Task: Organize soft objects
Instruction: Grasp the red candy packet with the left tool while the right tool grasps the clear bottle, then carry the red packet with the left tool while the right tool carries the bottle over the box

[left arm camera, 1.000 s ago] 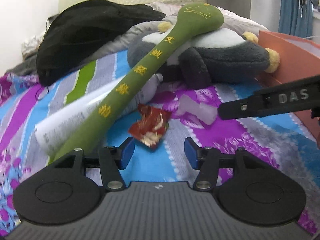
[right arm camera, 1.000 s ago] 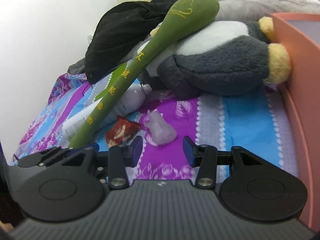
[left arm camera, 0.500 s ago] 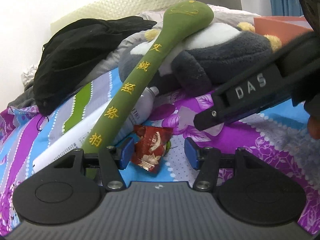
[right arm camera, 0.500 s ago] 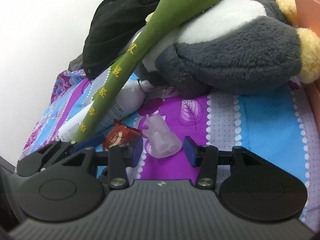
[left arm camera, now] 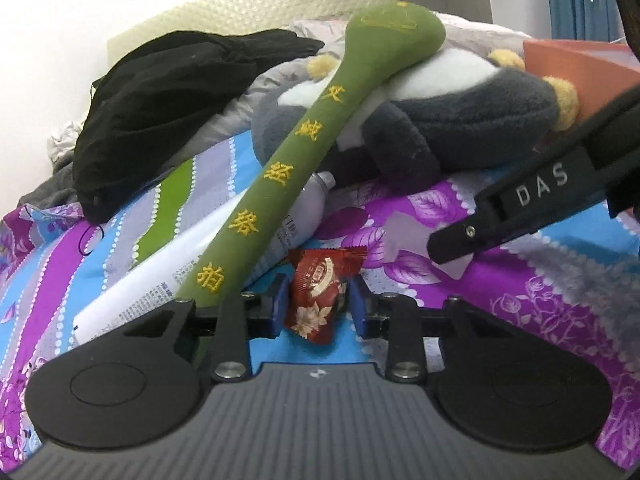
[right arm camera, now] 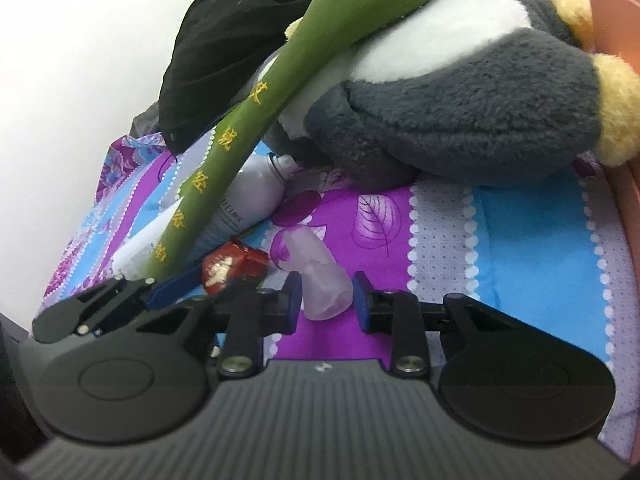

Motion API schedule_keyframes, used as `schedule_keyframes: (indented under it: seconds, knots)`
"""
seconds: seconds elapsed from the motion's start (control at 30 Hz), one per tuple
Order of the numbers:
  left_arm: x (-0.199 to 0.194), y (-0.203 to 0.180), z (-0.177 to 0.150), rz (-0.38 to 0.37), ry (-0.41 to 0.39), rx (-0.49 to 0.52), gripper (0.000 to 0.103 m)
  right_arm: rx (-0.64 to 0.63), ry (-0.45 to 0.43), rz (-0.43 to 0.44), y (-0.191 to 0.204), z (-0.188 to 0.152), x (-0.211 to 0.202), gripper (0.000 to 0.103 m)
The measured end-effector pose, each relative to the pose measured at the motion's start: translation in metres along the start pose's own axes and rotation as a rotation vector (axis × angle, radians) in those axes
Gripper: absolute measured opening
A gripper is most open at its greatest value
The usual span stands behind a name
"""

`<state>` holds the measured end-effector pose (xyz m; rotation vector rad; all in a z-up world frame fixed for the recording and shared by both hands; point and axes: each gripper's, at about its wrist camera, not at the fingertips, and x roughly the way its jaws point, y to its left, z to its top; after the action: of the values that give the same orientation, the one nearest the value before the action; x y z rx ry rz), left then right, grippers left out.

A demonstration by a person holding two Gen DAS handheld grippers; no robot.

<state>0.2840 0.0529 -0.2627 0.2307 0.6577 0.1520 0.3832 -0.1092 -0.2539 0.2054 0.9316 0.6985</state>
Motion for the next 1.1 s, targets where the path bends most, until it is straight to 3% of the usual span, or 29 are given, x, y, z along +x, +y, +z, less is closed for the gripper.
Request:
schedule_keyframes:
  seconds: [0.17, 0.63, 0.9, 1.1]
  knots:
    - [-0.017, -0.002, 0.0, -0.023, -0.007, -0.037, 0.037, 0.026, -0.007, -0.016, -0.003, -0.008, -0.016, 0.029]
    - [-0.087, -0.003, -0.007, -0.08, 0.026, -0.157, 0.037, -0.05, -0.076, -0.091, 0.02, -0.036, -0.081, 0.028]
    - [-0.128, 0.001, -0.005, -0.134, 0.059, -0.303, 0.037, -0.04, -0.139, -0.128, 0.031, -0.06, -0.126, 0.028]
    - [-0.16, -0.008, -0.001, -0.174, 0.053, -0.332, 0.037, -0.042, -0.176, -0.156, 0.042, -0.079, -0.161, 0.028]
